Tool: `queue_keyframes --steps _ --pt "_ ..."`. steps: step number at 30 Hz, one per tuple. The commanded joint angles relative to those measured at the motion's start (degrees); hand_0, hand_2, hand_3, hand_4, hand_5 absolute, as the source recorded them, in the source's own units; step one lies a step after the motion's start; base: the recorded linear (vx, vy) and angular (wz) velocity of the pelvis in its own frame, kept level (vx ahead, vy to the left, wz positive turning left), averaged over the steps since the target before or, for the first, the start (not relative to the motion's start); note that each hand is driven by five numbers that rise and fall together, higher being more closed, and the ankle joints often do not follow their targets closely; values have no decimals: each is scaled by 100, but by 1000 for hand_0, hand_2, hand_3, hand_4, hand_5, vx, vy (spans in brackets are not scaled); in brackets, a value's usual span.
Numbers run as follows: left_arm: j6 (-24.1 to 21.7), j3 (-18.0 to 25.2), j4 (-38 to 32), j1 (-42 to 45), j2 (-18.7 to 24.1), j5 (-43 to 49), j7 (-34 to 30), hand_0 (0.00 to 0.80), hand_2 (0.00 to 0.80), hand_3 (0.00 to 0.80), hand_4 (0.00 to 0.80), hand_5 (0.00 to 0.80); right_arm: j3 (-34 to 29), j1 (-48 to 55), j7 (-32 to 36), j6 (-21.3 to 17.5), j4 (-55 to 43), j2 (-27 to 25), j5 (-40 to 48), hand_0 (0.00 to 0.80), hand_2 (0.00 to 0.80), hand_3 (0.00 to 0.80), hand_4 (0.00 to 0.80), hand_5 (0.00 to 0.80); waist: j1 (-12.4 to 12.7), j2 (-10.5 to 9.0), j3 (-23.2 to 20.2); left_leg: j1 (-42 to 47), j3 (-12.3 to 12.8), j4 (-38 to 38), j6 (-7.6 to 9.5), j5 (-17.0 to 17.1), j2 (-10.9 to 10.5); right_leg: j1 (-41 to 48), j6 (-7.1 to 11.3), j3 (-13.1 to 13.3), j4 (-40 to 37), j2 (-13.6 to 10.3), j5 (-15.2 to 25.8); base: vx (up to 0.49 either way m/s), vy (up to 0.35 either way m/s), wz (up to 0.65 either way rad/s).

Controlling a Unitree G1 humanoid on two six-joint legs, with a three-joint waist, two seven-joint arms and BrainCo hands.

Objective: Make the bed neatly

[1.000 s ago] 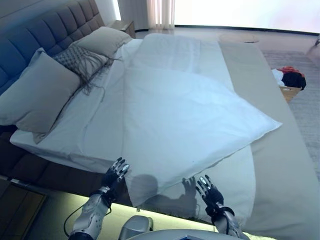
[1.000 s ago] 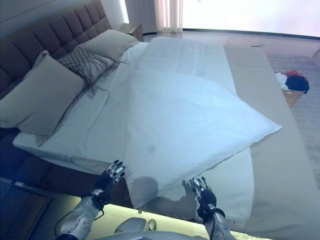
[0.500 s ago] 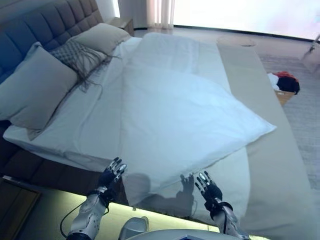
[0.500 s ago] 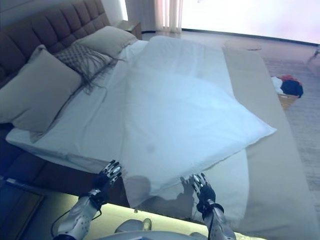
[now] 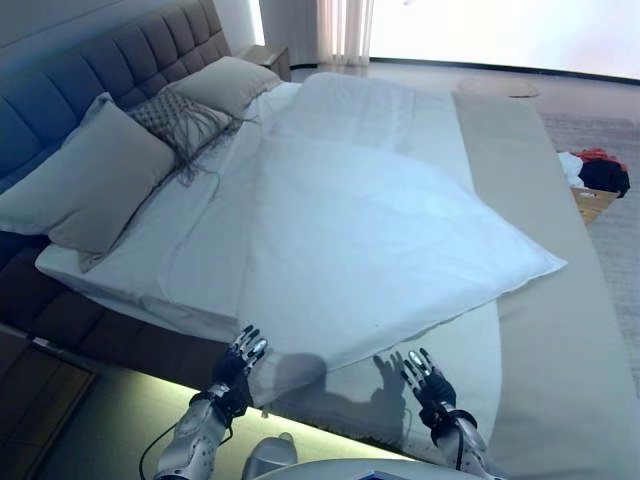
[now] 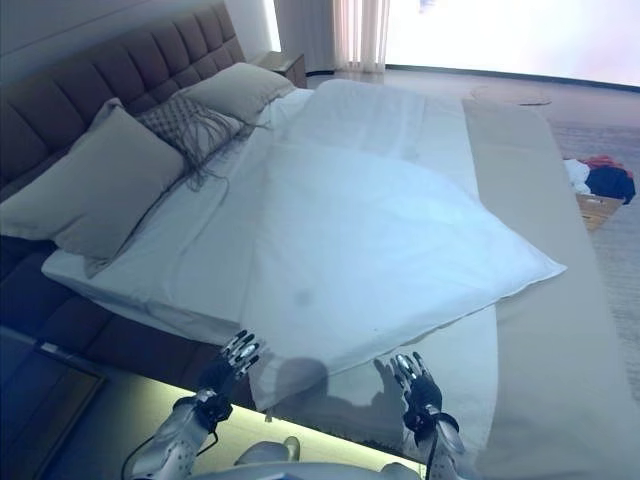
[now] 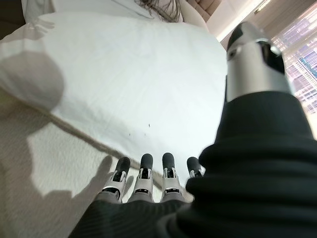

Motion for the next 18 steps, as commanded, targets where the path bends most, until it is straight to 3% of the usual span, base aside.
queue_keyframes --steps 1,6,9,10,13,15,18 --pt "-228 31 -342 -415 308 307 -138 0 0 0 0 0 -249 -278 53 -252 39 326 710 0 0 0 0 0 62 -212 174 -13 -26 413 589 -368 -497 319 432 172 -465 -264 1826 127 21 16" --pt "-176 62 -80 -517 461 188 -212 0 0 0 0 0 -517 -417 648 183 1050 308 1308 0 0 0 0 0 -16 -182 301 147 16 380 487 -433 -446 224 409 126 -1168 -109 1797 117 -101 10" --pt "-19 77 -115 -592 449 127 -371 0 0 0 0 0 -578 -672 850 206 1575 62 1125 0 0 0 0 0 69 -239 370 -95 151 990 396 -655 -418 363 368 1 -1568 -6 1755 52 -99 17" --pt "41 76 -180 -521 431 82 -389 0 0 0 0 0 -585 -715 868 252 1642 -6 1052 0 0 0 0 0 122 -245 414 -227 96 1291 291 -570 -311 414 316 -16 -1618 28 1739 132 27 33" --pt "92 15 -311 -260 333 74 -437 0 0 0 0 0 -611 -931 784 429 1645 -154 1240 0 0 0 0 0 325 -119 520 -455 -189 1126 -20 -15 89 474 233 -122 -1571 124 1626 46 125 17" --pt "79 -188 -292 -522 471 -53 -510 0 0 0 0 0 -619 -1306 757 260 1677 -254 1610 0 0 0 0 0 416 -69 647 -747 -86 1043 -53 -97 183 270 273 -354 -1403 -42 1526 -273 164 -3" --pt "53 -389 -192 -1070 608 -109 -596 0 0 0 0 0 -771 -1834 767 104 1903 -364 2034 0 0 0 0 0 630 63 801 -971 -251 906 -18 -243 139 -342 432 -509 -569 -602 1420 -137 187 6"
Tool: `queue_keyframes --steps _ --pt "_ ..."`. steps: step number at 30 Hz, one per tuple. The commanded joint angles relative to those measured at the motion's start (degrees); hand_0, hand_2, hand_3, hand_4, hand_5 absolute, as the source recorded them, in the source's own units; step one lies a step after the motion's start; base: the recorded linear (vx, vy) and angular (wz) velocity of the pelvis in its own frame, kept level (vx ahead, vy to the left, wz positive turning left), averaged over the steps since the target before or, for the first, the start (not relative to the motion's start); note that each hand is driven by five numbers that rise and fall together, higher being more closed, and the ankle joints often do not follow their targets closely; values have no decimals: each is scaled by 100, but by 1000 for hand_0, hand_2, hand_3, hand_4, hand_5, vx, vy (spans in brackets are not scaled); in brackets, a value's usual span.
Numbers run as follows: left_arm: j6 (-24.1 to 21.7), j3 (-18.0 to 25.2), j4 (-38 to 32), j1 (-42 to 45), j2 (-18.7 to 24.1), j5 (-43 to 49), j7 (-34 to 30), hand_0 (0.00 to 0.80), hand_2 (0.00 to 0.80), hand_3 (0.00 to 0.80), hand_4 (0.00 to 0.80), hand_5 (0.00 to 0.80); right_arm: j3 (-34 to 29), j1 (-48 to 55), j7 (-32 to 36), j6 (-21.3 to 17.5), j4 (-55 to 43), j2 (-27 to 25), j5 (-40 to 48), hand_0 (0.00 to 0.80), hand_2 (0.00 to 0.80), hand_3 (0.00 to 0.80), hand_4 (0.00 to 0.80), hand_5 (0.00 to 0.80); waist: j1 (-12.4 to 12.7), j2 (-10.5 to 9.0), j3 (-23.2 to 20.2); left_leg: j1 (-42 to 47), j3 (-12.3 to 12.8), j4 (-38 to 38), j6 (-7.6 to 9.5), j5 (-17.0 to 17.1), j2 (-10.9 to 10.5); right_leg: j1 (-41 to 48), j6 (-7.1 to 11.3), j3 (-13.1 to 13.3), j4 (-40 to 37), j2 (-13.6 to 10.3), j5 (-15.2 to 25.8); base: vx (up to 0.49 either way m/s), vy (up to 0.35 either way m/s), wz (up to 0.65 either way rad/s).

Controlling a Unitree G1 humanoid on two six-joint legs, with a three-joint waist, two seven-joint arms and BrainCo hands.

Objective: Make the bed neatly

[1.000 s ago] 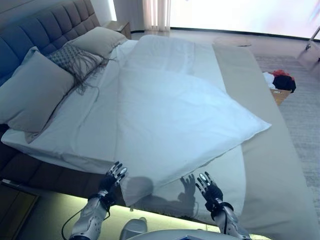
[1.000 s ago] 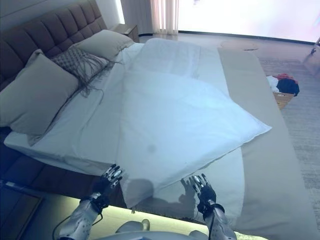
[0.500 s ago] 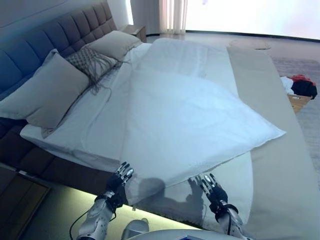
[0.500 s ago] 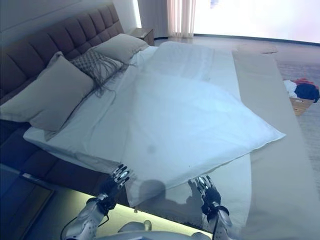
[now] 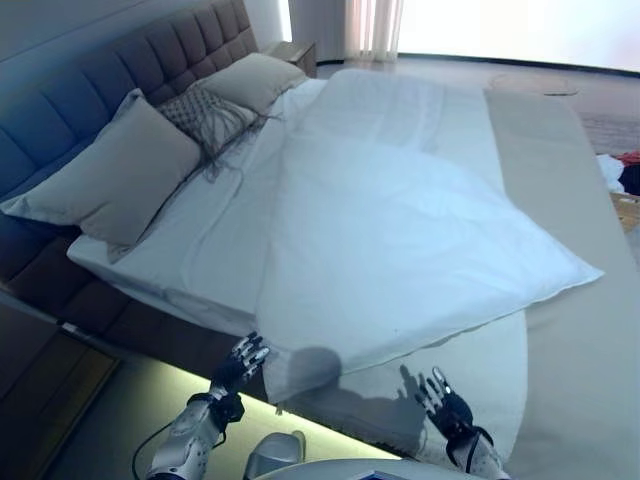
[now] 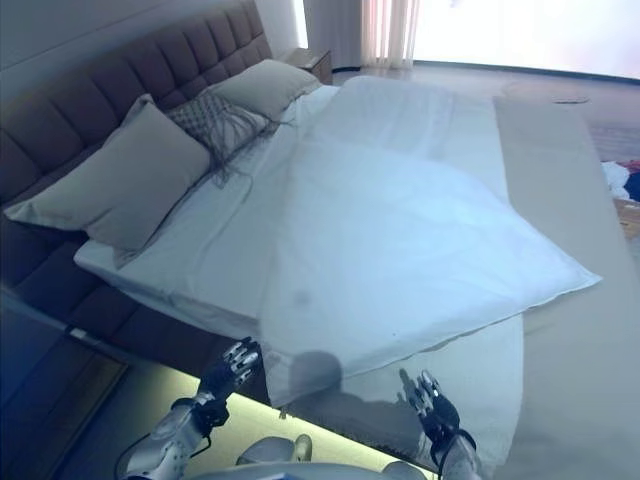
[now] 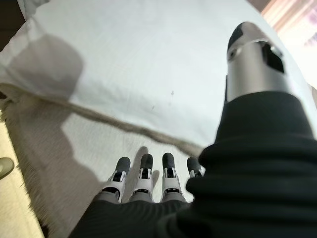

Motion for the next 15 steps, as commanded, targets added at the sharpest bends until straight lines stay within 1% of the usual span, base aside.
queue_keyframes --steps 1,2,3,5,6,8,10,11,12,15 --pt "-160 69 -516 -630 247 -108 -173 0 0 0 0 0 -427 -725 263 -193 148 -113 484 0 0 0 0 0 301 -48 497 -242 -82 676 292 -297 50 -60 457 -167 -451 -587 1635 144 152 -3" --pt "-124 31 -602 -491 293 -37 -66 0 0 0 0 0 -574 -741 348 -130 319 -143 508 0 0 0 0 0 306 -80 545 -227 -86 842 323 -406 -25 -183 532 -130 -471 -735 1810 241 83 22" --pt "-74 33 -693 -361 322 -58 58 0 0 0 0 0 -627 -749 308 -128 368 -140 504 0 0 0 0 0 298 -96 600 -250 -104 1053 340 -526 -69 -268 571 -34 -456 -813 1901 279 -4 39" --pt "-13 100 -796 -209 421 -225 151 0 0 0 0 0 -712 -859 266 -133 479 -212 462 0 0 0 0 0 321 -75 714 -469 -79 1415 382 -711 -92 -511 619 1 -287 -896 1875 85 -32 28" --pt "-87 98 -756 -256 462 -342 158 0 0 0 0 0 -761 -1039 350 -216 671 -304 460 0 0 0 0 0 330 -30 826 -713 -72 1588 379 -765 -77 -751 626 33 -206 -929 1878 -142 -14 -4" --pt "-226 -43 -653 -589 543 -603 221 0 0 0 0 0 -873 -1468 524 -281 1018 -582 563 0 0 0 0 0 321 76 1021 -1189 -64 1745 369 -748 -44 -1232 616 112 -44 -913 1844 -331 -5 -2" --pt "-269 -191 -596 -864 576 -886 287 0 0 0 0 0 -977 -1840 531 -185 1234 -872 685 0 0 0 0 0 323 153 1151 -1512 -59 1870 339 -722 -25 -1560 585 130 92 -911 1810 -262 -12 16" --pt "-280 -245 -588 -968 565 -981 297 0 0 0 0 0 -997 -2048 449 -153 1302 -1008 808 0 0 0 0 0 328 195 1211 -1673 -71 1936 320 -708 -18 -1739 568 129 182 -955 1816 -63 -5 19" --pt "-281 -268 -595 -1002 557 -1007 298 0 0 0 0 0 -1036 -2131 436 -128 1342 -1077 876 0 0 0 0 0 341 224 1221 -1718 -130 2027 274 -865 -1 -1826 660 210 317 -956 1694 -23 -6 14" --pt "-314 -348 -673 -1048 541 -1113 297 0 0 0 0 0 -1234 -2337 428 -3 1421 -1398 1022 0 0 0 0 0 313 303 1298 -2046 -97 2250 249 -878 -15 -2195 641 240 580 -1041 1702 -27 25 4"
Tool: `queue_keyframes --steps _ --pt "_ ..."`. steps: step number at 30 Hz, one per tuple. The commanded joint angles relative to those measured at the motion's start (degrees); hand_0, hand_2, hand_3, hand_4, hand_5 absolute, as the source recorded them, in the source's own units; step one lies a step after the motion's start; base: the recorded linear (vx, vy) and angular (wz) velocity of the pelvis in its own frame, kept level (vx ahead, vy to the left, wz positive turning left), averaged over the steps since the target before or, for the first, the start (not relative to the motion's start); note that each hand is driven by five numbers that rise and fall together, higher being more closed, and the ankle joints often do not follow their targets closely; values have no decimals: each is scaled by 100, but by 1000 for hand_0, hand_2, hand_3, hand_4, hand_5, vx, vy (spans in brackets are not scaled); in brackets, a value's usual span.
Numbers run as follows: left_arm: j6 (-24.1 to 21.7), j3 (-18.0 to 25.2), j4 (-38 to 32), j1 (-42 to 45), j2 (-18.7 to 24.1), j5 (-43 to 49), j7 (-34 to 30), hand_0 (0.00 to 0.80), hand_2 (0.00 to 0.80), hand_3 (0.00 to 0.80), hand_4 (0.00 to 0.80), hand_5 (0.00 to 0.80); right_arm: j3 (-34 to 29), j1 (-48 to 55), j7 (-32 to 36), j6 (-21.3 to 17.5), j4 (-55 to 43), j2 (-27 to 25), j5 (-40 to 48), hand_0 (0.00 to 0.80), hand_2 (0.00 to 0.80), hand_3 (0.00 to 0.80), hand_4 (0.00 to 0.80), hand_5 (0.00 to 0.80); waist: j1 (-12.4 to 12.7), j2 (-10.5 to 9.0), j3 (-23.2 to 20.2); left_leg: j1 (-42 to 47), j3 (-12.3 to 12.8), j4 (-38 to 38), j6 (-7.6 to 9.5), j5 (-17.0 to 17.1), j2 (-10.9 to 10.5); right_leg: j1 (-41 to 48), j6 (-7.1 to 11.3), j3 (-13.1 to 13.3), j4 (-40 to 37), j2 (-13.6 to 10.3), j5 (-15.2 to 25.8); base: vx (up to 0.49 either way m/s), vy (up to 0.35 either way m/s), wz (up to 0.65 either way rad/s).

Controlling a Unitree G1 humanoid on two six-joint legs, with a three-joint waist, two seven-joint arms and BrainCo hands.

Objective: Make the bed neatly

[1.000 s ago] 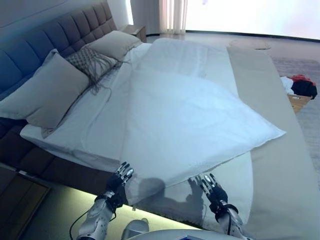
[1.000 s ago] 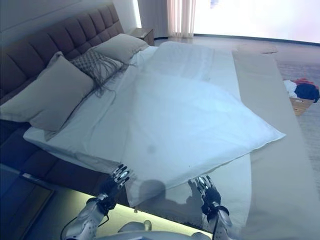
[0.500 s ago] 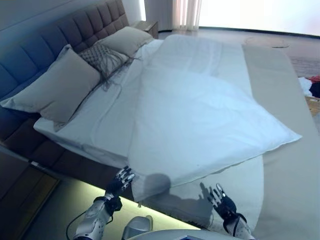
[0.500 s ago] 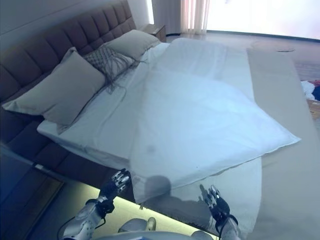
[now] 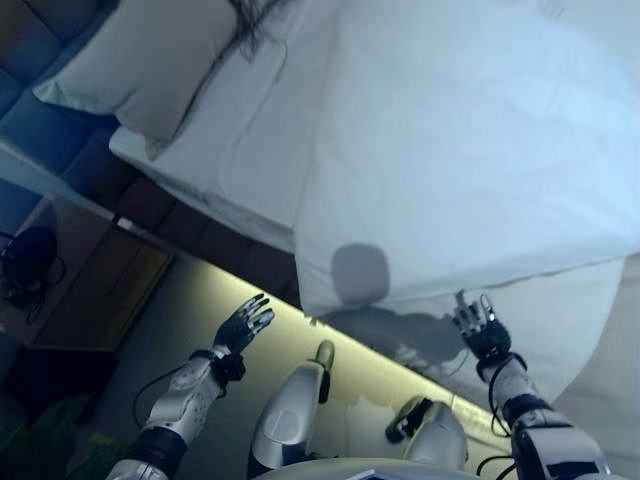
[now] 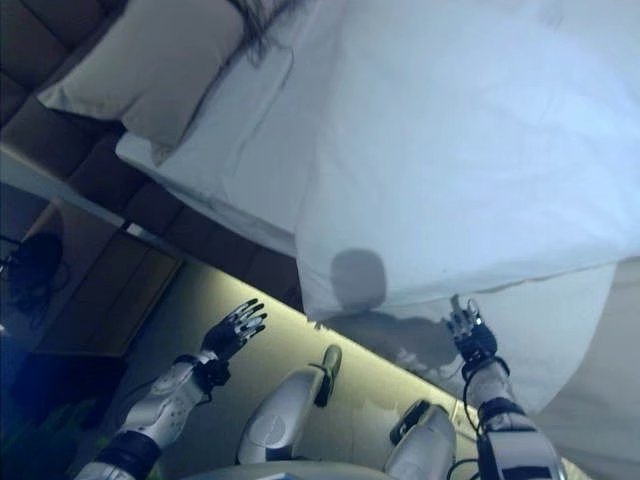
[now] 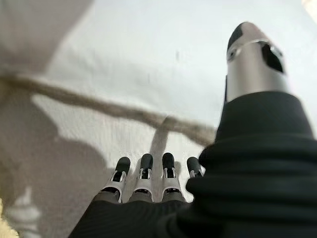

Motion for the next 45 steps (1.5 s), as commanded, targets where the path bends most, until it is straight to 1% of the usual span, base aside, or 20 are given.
queue_keyframes --steps 1,5,7,12,18,20,25,29,34,35,36,40,45 --pt "-341 5 -447 -146 30 -317 14 0 0 0 0 0 -364 -321 69 37 39 -515 345 0 0 0 0 0 61 117 144 -279 -75 876 173 -727 236 -494 719 368 -1074 -157 1938 -34 57 3" --pt "-340 2 -585 -45 37 -379 77 0 0 0 0 0 -559 -389 165 223 218 -928 445 0 0 0 0 0 58 217 165 -659 -56 1344 230 -898 128 -950 682 551 -576 -218 1847 15 56 9" --pt "-318 -17 -633 -7 45 -390 124 0 0 0 0 0 -657 -414 247 318 272 -1061 497 0 0 0 0 0 52 241 161 -747 -50 1451 246 -947 96 -1073 685 635 -462 -220 1823 53 34 6" --pt "-357 -82 -633 -16 75 -467 166 0 0 0 0 0 -804 -532 450 442 351 -1333 444 0 0 0 0 0 36 304 186 -830 -27 1453 253 -935 36 -1190 721 743 -447 -200 1849 37 18 0" --pt "-385 -70 -546 -10 127 -519 157 0 0 0 0 0 -984 -636 477 545 359 -1543 552 0 0 0 0 0 9 342 215 -827 -44 1410 230 -888 47 -1258 787 835 -443 -220 1906 62 -5 4" --pt "-347 -50 -538 1 147 -507 138 0 0 0 0 0 -1064 -636 414 558 375 -1625 634 0 0 0 0 0 5 341 227 -785 -56 1342 220 -852 65 -1227 817 837 -506 -216 1927 53 -45 4" --pt "-370 -40 -517 1 230 -515 100 0 0 0 0 0 -1313 -561 514 527 493 -1829 930 0 0 0 0 0 7 319 224 -600 -93 1119 177 -755 115 -1024 893 774 -695 -228 1980 55 -71 7" --pt "-255 30 -467 26 286 -537 41 0 0 0 0 0 -1491 -521 533 666 589 -2032 834 0 0 0 0 0 25 295 148 -390 -107 1018 163 -741 139 -811 916 726 -712 -267 1928 118 -51 1" --pt "-148 12 -481 101 335 -547 -32 0 0 0 0 0 -1616 -475 484 864 620 -2190 728 0 0 0 0 0 42 261 58 -57 -131 785 137 -668 181 -476 940 648 -806 -263 1842 133 -23 -3" --pt "-135 1 -520 122 336 -538 -38 0 0 0 0 0 -1640 -459 487 889 614 -2217 738 0 0 0 0 0 48 254 77 -52 -88 699 149 -495 192 -439 844 547 -894 -297 1958 110 -10 -3" --pt "-127 -16 -534 132 337 -536 -42 0 0 0 0 0 -1646 -457 498 904 611 -2237 744 0 0 0 0 0 55 265 48 44 -152 665 111 -605 203 -365 943 603 -857 -277 1831 98 -5 1" --pt "-155 -118 -519 97 326 -563 13 0 0 0 0 0 -1654 -566 393 996 587 -2356 666 0 0 0 0 0 43 342 74 16 -145 651 77 -548 213 -429 935 589 -720 -339 1750 54 29 13" --pt "-328 -199 -420 37 232 -601 96 0 0 0 0 0 -1487 -752 295 1022 627 -2380 746 0 0 0 0 0 23 436 194 -209 -127 741 67 -528 190 -718 920 669 -547 -337 1700 -46 30 11"
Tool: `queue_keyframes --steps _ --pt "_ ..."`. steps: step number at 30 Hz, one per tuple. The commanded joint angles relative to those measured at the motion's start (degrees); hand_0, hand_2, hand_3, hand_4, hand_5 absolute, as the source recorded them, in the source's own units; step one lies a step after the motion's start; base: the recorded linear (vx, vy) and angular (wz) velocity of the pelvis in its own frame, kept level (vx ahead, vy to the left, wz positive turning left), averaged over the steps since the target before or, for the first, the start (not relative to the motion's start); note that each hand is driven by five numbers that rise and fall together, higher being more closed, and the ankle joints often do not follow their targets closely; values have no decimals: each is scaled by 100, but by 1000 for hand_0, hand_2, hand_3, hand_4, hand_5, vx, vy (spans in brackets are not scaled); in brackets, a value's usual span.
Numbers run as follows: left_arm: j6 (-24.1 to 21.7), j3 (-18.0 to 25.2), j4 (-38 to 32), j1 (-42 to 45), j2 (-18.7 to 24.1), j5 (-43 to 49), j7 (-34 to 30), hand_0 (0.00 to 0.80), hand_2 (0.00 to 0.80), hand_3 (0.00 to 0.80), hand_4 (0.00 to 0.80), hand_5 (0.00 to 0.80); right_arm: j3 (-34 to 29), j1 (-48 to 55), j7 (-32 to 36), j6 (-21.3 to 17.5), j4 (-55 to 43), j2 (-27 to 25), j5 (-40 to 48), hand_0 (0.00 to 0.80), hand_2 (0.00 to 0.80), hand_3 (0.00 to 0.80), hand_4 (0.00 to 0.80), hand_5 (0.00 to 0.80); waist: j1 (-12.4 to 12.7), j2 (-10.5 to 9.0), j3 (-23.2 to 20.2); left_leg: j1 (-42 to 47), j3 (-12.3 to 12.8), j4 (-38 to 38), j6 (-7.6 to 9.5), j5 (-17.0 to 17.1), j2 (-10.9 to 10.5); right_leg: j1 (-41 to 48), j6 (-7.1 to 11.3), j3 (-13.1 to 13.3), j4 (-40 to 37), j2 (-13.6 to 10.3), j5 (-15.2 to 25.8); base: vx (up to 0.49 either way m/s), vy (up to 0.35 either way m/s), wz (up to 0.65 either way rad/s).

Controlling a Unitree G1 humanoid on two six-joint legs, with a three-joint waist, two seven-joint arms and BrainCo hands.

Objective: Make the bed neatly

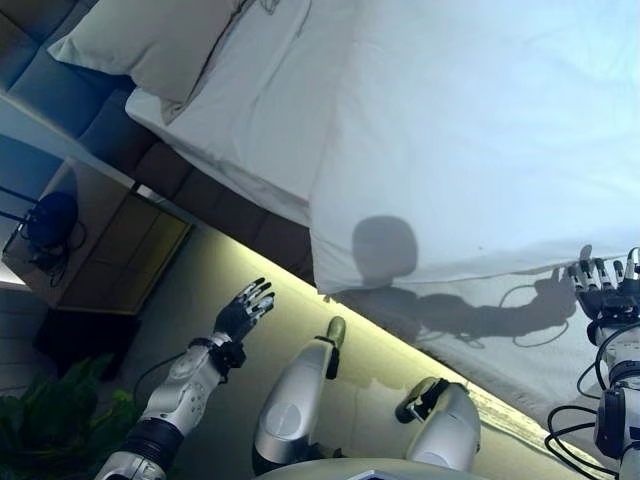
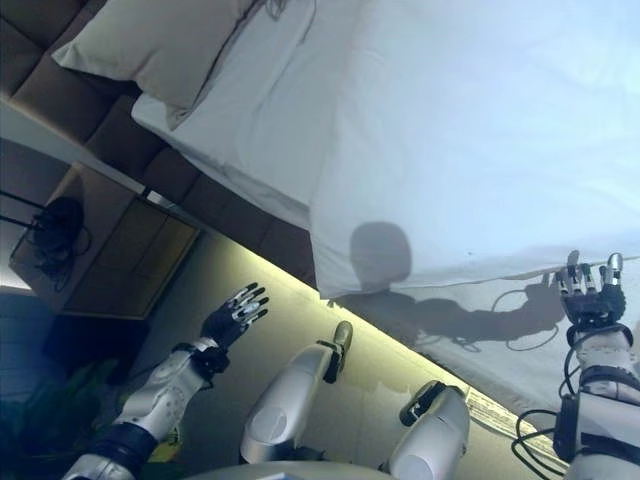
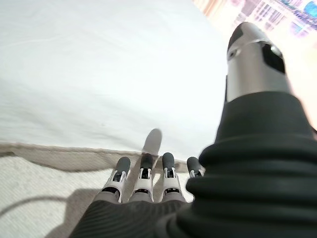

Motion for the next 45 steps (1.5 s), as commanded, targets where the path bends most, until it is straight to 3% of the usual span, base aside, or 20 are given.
queue_keyframes --steps 1,9,17,22,30,31,34,35,45 --pt "-378 46 -26 -44 -32 -192 59 0 0 0 0 0 -72 -159 -7 -75 144 -325 125 0 0 0 0 0 16 278 -21 25 -115 424 16 -463 359 -632 842 596 -993 -48 1959 -71 22 6" --pt "-635 -99 -10 -215 -220 -374 199 0 0 0 0 0 163 -515 74 -179 128 -377 274 0 0 0 0 0 -98 469 186 -398 -35 530 15 -385 314 -1170 818 781 -777 -1 1941 -63 57 3" --pt "-742 -37 -10 -154 -313 -372 171 0 0 0 0 0 231 -446 48 -198 42 -218 454 0 0 0 0 0 -134 450 271 -497 9 598 18 -417 351 -1283 792 796 -728 33 1969 -32 4 -1" --pt "-760 -83 11 -118 -322 -411 217 0 0 0 0 0 209 -624 192 -306 81 -383 208 0 0 0 0 0 -138 527 248 -479 -4 515 11 -367 337 -1310 799 821 -708 42 1934 6 33 -1" --pt "-888 -136 126 -30 -274 -544 90 0 0 0 0 0 322 -1179 52 -154 73 -824 107 0 0 0 0 0 -98 566 229 -434 -44 243 -13 -158 365 -1325 836 786 -750 45 1946 0 0 0" --pt "-891 -141 117 -22 -272 -563 84 0 0 0 0 0 329 -1227 61 -140 67 -865 84 41 41 41 41 41 -95 568 227 -404 -44 192 -17 -132 368 -1298 838 768 -780 43 1948 0 0 0" --pt "-930 -156 122 1 -278 -580 48 0 0 0 0 0 330 -1324 118 -137 18 -955 63 744 744 744 744 744 -87 558 204 -319 -27 77 -47 -67 391 -1183 841 695 -853 15 1945 0 0 0" --pt "-925 -145 110 11 -271 -582 39 0 0 0 0 0 309 -1328 171 -140 -9 -974 73 800 800 800 800 800 -83 551 183 -287 -22 54 -53 -63 394 -1146 833 674 -851 -1 1933 0 0 0" --pt "-930 -171 173 121 -294 -612 -10 0 0 0 0 0 247 -1367 224 173 39 -983 -153 800 800 800 800 800 -84 584 107 -150 -14 56 -55 -73 366 -1088 804 686 -665 -59 1828 4 30 1"
